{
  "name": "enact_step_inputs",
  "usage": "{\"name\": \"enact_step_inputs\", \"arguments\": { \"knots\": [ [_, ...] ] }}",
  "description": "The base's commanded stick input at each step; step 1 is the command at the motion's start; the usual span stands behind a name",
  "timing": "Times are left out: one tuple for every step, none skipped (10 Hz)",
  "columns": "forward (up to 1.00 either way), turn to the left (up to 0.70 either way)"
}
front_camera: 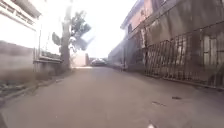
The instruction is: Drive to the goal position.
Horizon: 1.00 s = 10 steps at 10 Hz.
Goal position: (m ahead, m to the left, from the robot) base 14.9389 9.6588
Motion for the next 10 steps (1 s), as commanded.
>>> {"name": "enact_step_inputs", "arguments": {
  "knots": [
    [1.00, 0.00],
    [1.00, 0.00],
    [1.00, 0.00],
    [1.00, 0.00],
    [1.00, 0.00],
    [1.00, 0.00],
    [1.00, 0.00],
    [1.00, 0.00],
    [1.00, 0.00],
    [1.00, 0.00]
  ]
}}
